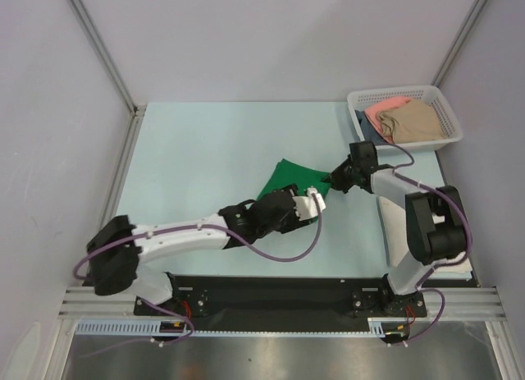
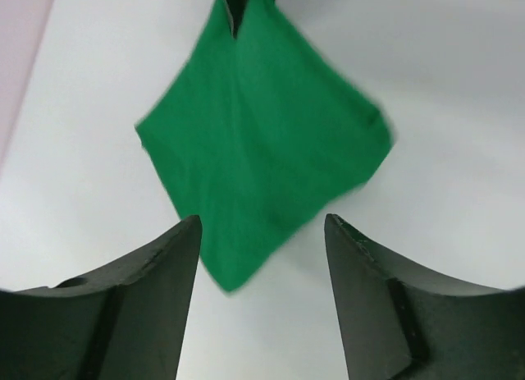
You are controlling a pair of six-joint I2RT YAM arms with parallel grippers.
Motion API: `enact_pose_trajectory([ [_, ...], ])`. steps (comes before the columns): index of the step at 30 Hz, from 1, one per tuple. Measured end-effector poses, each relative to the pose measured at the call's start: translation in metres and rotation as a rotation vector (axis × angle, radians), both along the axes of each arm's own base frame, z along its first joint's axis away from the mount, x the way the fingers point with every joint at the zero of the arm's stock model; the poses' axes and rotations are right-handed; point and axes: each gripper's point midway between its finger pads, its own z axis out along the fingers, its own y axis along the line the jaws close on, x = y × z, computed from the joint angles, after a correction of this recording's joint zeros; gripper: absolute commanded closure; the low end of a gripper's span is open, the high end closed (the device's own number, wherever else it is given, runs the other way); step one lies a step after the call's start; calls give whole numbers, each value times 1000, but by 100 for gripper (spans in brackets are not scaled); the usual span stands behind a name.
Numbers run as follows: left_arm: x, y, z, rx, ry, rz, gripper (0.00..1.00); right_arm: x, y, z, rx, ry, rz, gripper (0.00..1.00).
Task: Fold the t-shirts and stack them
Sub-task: Neatly place the folded tshirt to the corner
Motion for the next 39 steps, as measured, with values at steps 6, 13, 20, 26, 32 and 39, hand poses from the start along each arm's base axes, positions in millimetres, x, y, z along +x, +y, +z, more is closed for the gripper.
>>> enact_pose_trajectory([
  [6, -42, 31, 62, -349, 143, 68, 29, -6, -46, 65, -232, -146, -55, 100],
  [13, -81, 56, 124, -683, 280, 63, 28, -36, -121, 117, -479, -200, -198, 100],
  [20, -97, 72, 124, -692, 332, 51, 27, -75, -193, 133, -615, -135, -364, 100],
  [26, -103, 73, 125, -693, 347, 25, 26, -83, -232, 132, -666, -40, -432, 100],
  [32, -108, 72, 121, -676, 369, 5, 26, -72, -255, 165, -673, -53, -486, 100],
  [39, -109, 72, 120, -671, 379, -8, 26, -67, -268, 197, -670, -86, -540, 100],
])
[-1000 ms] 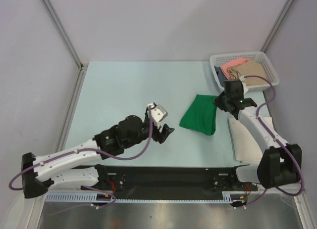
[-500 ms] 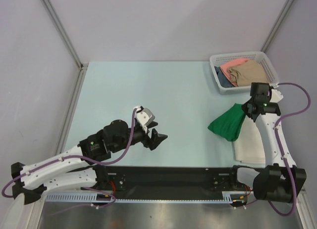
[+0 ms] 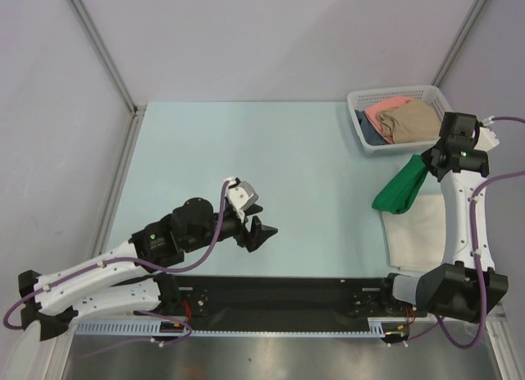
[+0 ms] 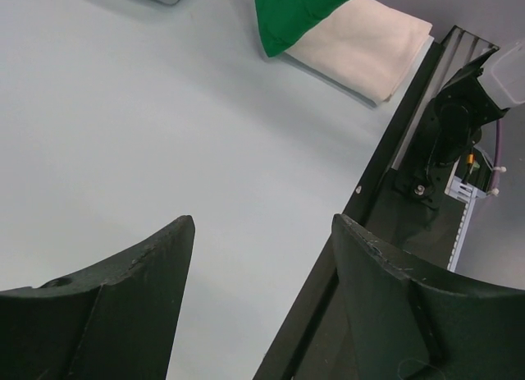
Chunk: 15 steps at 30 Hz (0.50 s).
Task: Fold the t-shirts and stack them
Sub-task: Neatly place the folded tshirt to the corner
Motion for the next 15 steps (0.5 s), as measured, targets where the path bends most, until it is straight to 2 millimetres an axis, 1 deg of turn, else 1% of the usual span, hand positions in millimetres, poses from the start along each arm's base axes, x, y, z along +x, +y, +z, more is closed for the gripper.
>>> enact_pose_trajectory([
  [4, 2, 2, -1, 5, -1, 0, 26, 4, 0, -1, 11, 9, -3, 100],
  [11, 3, 2, -2, 6, 2, -16, 26, 19, -1, 3, 37, 3, -14, 100],
  [15, 4, 2, -2, 7, 4, -17, 26, 22, -2, 5, 48, -7, -28, 100],
])
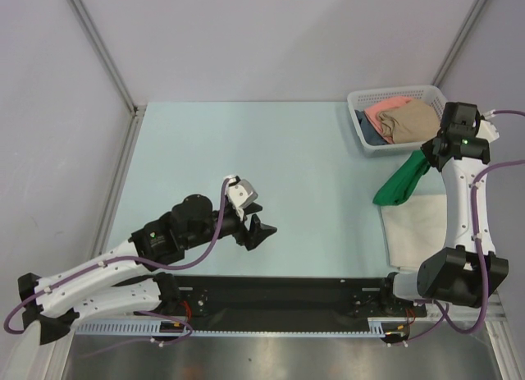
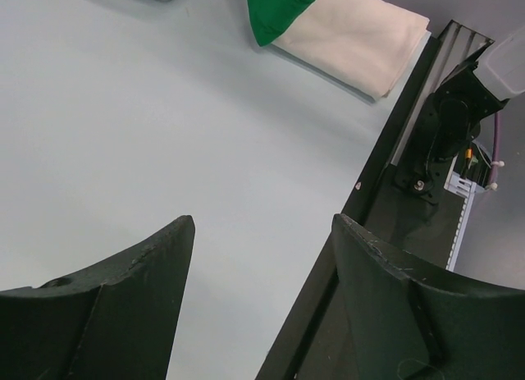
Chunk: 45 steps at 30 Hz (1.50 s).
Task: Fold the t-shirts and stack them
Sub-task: Neatly place the folded tshirt to the corner
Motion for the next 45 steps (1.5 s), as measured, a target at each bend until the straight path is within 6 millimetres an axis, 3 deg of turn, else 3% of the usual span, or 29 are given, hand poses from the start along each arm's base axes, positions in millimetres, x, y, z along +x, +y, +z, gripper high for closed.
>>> enact_pose_trajectory([
  [13, 1, -1, -3, 7, 11, -8, 26, -1, -4, 6, 11, -14, -33, 100],
  [32, 2, -2, -6, 12, 19, -14, 26, 16, -2, 10, 51, -58, -60, 100],
  [40, 4, -1, -6, 11, 19, -7, 26, 33, -2, 40, 52, -142, -63, 100],
  [45, 5, -1, -6, 10, 20, -5, 26, 34, -1, 41, 54, -147, -61, 100],
])
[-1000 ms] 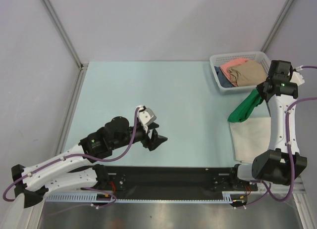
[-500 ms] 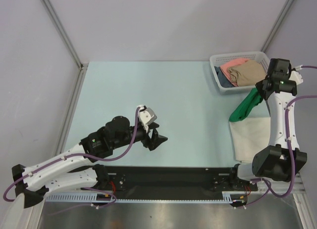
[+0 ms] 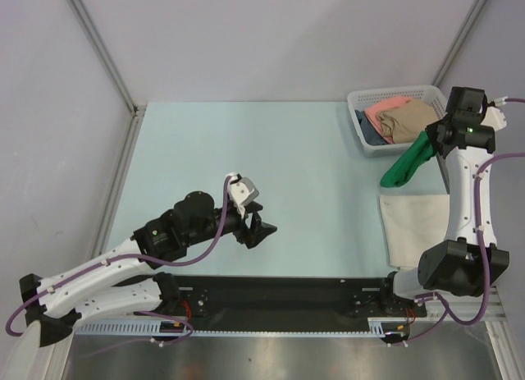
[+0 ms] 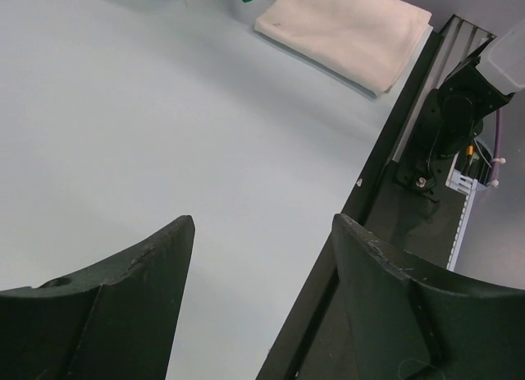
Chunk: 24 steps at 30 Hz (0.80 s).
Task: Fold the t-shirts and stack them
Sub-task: Neatly place the folded tshirt to the corner
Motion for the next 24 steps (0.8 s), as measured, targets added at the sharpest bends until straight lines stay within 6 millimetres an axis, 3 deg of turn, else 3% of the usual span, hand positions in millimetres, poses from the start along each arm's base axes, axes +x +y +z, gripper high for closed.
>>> enact_pose_trajectory([
  [12, 1, 1, 0, -2, 1, 2, 26, -9, 1, -56, 45, 103, -10, 100],
  [24, -1, 1, 1, -8, 1, -9, 26, -25, -10, -47, 33, 93, -39, 100],
])
